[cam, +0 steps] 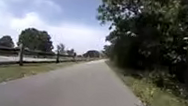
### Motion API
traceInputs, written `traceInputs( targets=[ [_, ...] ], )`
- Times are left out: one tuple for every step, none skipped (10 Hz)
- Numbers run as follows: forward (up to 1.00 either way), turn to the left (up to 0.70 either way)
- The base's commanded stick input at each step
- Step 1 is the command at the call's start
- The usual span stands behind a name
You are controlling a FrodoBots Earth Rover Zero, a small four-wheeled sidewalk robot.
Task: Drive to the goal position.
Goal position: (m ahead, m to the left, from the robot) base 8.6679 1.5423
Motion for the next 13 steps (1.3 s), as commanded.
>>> traceInputs(
  targets=[
    [0.70,0.00],
    [0.70,0.00],
    [0.70,0.00],
    [0.70,0.00],
    [0.70,0.00],
    [0.70,0.00],
    [0.70,0.00],
    [0.70,0.00],
    [0.70,0.00],
    [0.70,0.00],
    [0.70,0.00],
    [0.70,0.00],
    [0.70,0.00]
  ],
)
